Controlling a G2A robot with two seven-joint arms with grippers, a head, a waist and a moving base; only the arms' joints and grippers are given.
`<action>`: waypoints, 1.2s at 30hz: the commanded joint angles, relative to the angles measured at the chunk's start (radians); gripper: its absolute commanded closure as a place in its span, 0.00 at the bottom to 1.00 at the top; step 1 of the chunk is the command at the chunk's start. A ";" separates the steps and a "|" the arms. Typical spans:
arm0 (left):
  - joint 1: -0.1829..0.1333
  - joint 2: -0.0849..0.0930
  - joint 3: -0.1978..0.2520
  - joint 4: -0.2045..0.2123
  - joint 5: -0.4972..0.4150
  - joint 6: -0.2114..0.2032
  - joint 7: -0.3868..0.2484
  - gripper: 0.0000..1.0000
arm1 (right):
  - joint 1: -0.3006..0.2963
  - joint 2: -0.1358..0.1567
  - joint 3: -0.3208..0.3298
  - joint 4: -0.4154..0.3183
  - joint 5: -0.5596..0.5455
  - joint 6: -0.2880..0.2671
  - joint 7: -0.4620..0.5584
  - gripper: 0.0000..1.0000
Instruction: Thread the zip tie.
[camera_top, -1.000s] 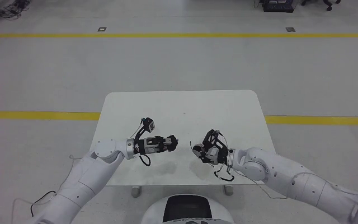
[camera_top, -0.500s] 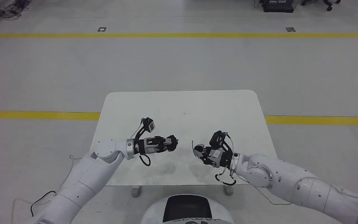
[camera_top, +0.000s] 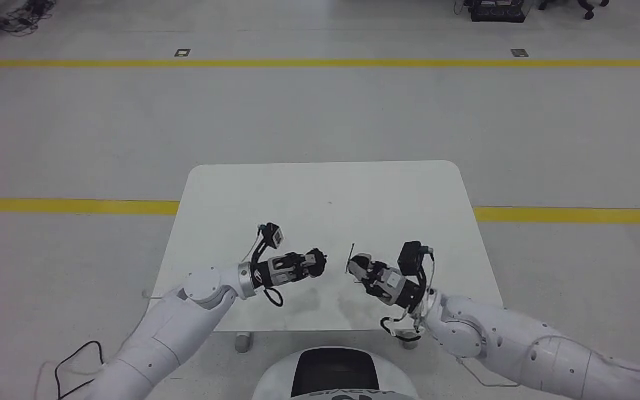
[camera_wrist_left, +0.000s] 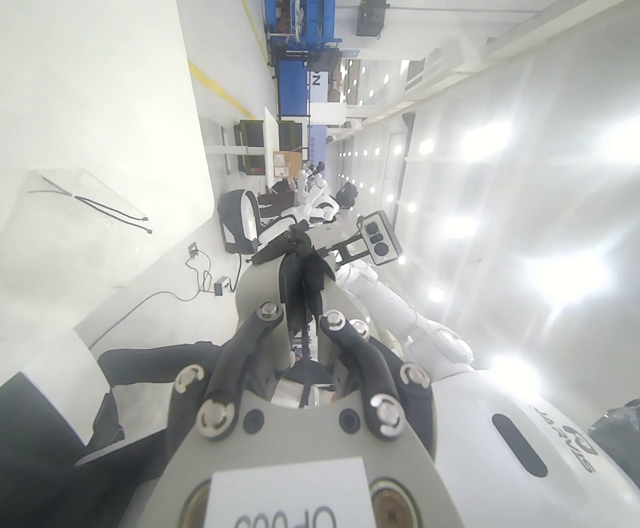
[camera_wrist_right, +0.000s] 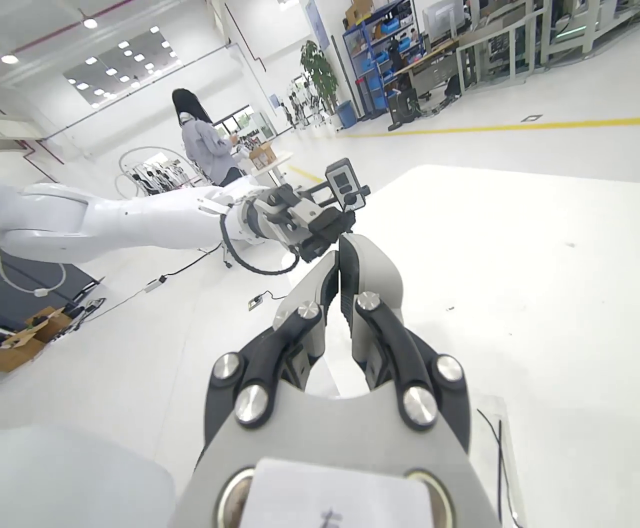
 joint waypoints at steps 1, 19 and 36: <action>0.001 -0.005 0.004 0.004 -0.001 0.000 0.013 1.00 | 0.003 -0.001 -0.008 0.000 0.004 0.000 -0.020 1.00; 0.026 -0.014 0.009 -0.005 -0.010 0.012 0.070 1.00 | -0.035 -0.031 0.049 0.003 -0.040 0.000 -0.095 1.00; 0.039 -0.013 -0.002 -0.009 -0.018 0.006 0.074 1.00 | -0.066 -0.070 0.095 0.031 -0.062 0.000 -0.102 1.00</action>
